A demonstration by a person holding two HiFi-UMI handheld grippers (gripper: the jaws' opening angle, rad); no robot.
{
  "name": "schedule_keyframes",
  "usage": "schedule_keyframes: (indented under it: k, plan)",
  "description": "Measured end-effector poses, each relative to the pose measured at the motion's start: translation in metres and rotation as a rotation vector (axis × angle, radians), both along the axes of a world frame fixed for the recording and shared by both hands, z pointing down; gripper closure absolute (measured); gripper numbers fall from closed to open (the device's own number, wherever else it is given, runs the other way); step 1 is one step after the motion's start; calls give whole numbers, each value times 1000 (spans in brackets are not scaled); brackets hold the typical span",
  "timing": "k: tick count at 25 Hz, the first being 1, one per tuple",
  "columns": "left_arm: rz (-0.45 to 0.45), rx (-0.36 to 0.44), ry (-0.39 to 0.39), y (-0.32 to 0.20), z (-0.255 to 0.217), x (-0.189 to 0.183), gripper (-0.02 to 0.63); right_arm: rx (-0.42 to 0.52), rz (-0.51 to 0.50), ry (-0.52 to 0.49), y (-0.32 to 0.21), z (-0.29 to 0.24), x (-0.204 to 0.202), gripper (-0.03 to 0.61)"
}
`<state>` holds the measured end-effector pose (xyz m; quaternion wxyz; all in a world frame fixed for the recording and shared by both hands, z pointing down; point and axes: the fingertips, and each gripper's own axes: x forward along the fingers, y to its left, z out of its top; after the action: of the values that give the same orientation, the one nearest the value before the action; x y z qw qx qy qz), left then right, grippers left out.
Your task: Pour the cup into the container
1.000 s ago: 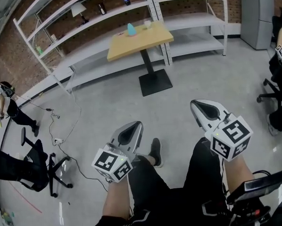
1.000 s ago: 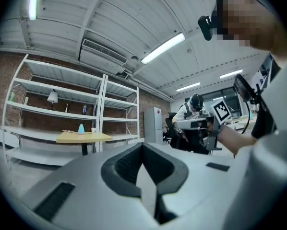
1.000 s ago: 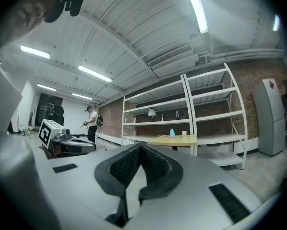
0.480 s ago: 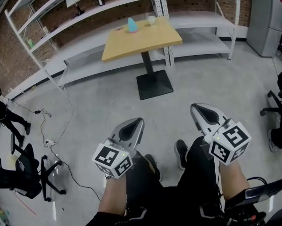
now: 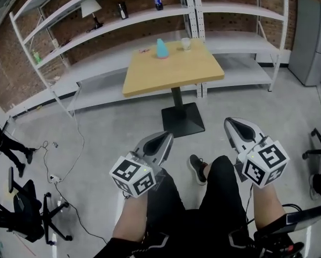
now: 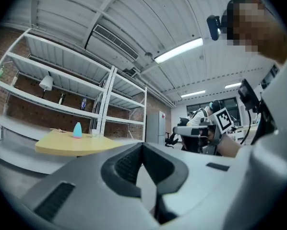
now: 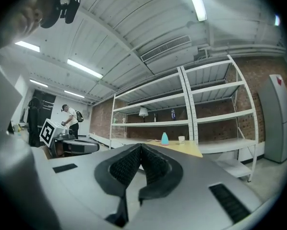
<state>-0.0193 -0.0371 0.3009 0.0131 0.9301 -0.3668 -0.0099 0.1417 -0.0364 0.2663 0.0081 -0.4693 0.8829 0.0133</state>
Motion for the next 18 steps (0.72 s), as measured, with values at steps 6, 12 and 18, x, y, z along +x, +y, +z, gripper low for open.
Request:
schedule_keyframes:
  k: [6,12,18]
  plan:
    - [-16,7,5,-97,-4,-20,612,14,-34,-4,-92,-8,-28,577]
    - [-19,22,-14,-186,-15,-39,612,21,-26,-7,-191,-16,-39,577]
    - [-18,36,-18,-271,-19,-58,612,38,6,-20,-282,-24,-47,577]
